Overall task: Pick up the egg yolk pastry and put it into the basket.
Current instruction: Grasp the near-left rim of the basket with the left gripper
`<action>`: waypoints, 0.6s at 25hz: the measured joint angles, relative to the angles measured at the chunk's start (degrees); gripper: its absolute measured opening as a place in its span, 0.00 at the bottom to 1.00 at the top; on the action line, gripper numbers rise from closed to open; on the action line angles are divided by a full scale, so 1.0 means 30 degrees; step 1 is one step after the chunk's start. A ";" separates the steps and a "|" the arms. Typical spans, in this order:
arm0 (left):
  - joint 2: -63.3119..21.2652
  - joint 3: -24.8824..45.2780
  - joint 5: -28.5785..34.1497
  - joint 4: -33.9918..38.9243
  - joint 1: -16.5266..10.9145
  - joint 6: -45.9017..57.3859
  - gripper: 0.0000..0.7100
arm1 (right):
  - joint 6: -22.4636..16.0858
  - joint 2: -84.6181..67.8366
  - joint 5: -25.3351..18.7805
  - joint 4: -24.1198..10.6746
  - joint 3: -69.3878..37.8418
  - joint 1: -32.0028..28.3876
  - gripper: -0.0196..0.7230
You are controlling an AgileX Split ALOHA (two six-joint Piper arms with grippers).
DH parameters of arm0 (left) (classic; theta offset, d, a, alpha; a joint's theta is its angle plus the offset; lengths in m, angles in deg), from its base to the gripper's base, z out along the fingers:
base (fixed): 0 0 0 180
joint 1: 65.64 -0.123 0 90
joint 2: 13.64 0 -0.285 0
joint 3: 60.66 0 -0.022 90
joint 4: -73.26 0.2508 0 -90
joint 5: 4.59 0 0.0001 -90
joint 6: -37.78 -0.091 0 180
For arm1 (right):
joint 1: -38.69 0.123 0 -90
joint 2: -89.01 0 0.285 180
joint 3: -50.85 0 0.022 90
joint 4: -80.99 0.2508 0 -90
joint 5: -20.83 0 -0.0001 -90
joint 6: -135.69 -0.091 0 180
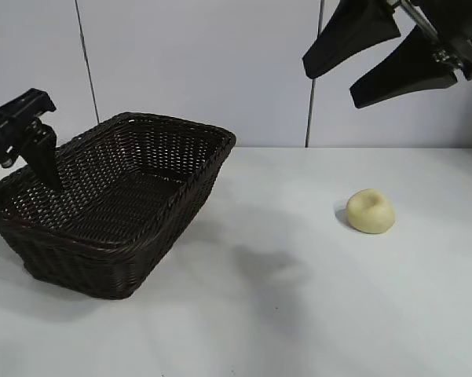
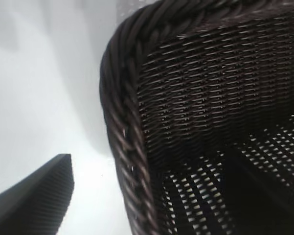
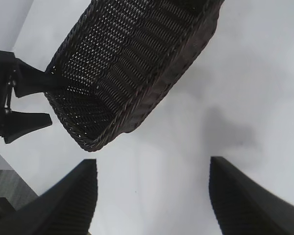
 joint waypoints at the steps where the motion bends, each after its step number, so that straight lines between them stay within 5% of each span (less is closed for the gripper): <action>1: 0.0173 0.0000 -0.0150 0.0000 0.0000 0.0000 0.84 | 0.0000 0.0000 0.0000 0.0000 0.0000 0.0000 0.67; 5: 0.0464 0.0000 -0.0282 0.0019 0.0000 0.0000 0.76 | 0.0000 0.0000 0.0000 0.0000 0.0000 0.0000 0.67; 15: 0.0464 0.0000 -0.0400 -0.0114 0.0000 0.0367 0.16 | 0.0000 0.0000 0.0000 0.0000 0.0000 0.0000 0.67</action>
